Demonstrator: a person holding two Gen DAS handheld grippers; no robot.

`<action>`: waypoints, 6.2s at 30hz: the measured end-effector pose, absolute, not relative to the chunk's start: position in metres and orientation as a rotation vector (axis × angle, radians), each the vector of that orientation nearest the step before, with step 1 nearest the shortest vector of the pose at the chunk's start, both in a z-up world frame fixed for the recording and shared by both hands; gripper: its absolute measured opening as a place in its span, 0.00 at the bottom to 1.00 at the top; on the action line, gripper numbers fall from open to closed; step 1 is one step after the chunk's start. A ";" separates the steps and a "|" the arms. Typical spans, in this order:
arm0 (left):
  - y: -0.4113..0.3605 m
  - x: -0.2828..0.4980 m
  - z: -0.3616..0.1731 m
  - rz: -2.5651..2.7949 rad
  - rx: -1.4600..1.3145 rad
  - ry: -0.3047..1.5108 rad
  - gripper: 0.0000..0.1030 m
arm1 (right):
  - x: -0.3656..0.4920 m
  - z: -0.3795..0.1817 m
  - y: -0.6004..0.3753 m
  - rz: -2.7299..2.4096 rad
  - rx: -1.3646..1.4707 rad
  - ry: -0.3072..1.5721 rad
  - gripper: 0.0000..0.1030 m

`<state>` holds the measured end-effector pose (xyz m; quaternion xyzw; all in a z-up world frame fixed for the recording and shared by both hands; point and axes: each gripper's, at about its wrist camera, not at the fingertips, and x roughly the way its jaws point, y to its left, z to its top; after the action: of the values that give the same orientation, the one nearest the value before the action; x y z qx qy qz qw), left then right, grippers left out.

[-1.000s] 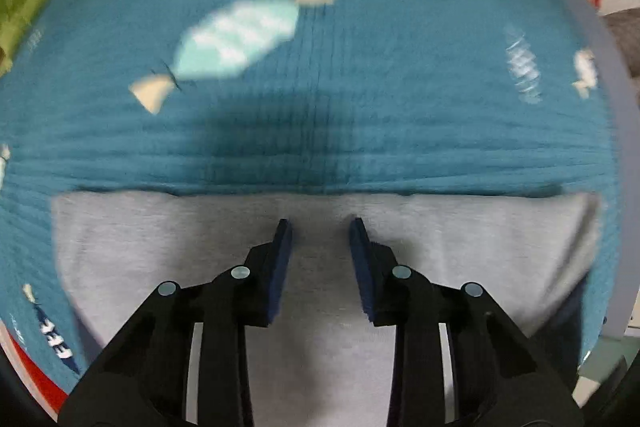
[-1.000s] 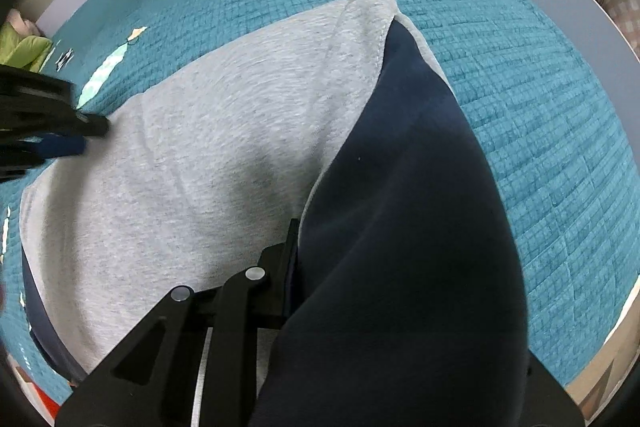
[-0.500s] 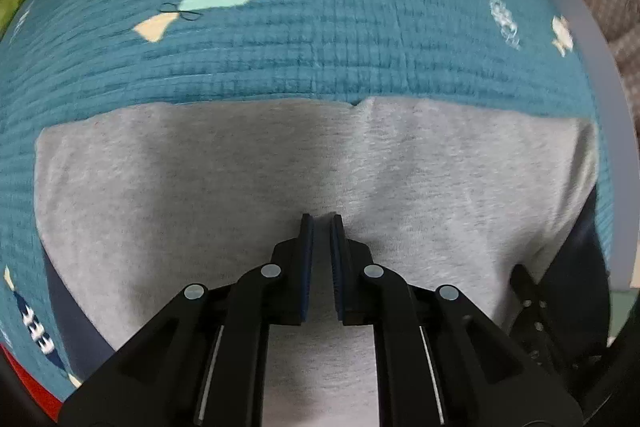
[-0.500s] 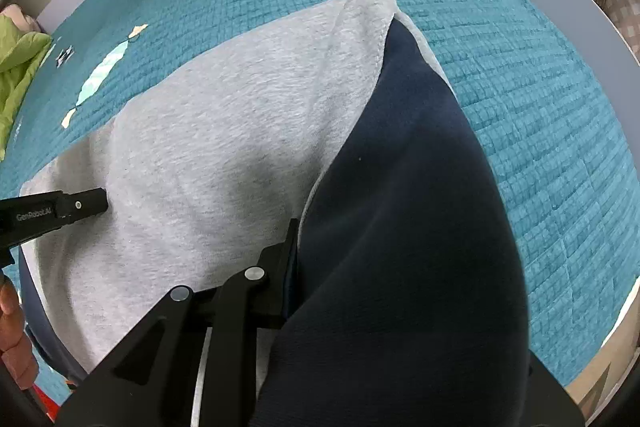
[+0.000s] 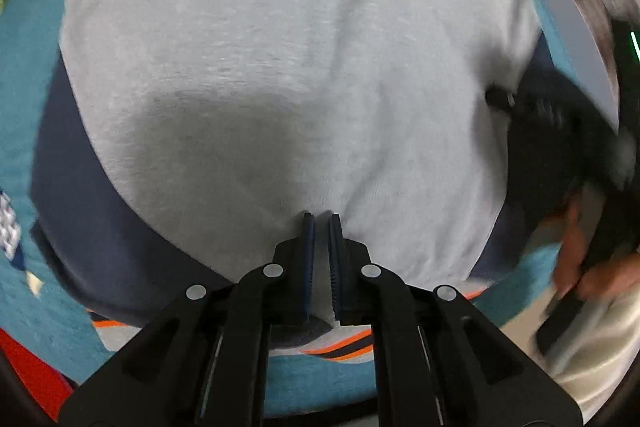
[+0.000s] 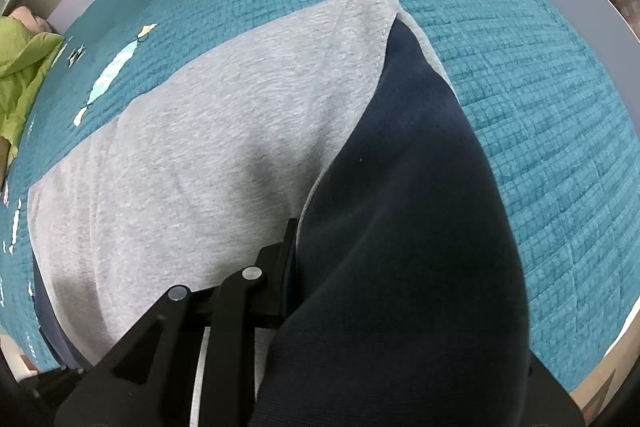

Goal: Fold large clothes

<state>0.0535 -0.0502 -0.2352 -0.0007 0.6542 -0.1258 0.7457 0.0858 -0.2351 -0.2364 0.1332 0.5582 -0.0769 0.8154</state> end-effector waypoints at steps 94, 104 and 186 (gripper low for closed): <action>-0.049 0.031 -0.250 -0.300 -0.139 1.273 0.05 | 0.034 -0.157 -0.235 0.190 0.643 0.995 0.17; -0.038 0.022 -0.255 -0.343 -0.181 1.219 0.05 | 0.048 -0.114 -0.139 0.456 0.464 1.045 0.18; 0.063 0.063 -0.218 -0.054 0.045 1.189 0.08 | 0.067 -0.230 -0.043 0.308 0.020 1.157 0.17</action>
<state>0.0626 0.0627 -0.2183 0.0212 0.5601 -0.0252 0.8278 0.0665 -0.0431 -0.2305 0.0094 0.5444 0.1449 0.8262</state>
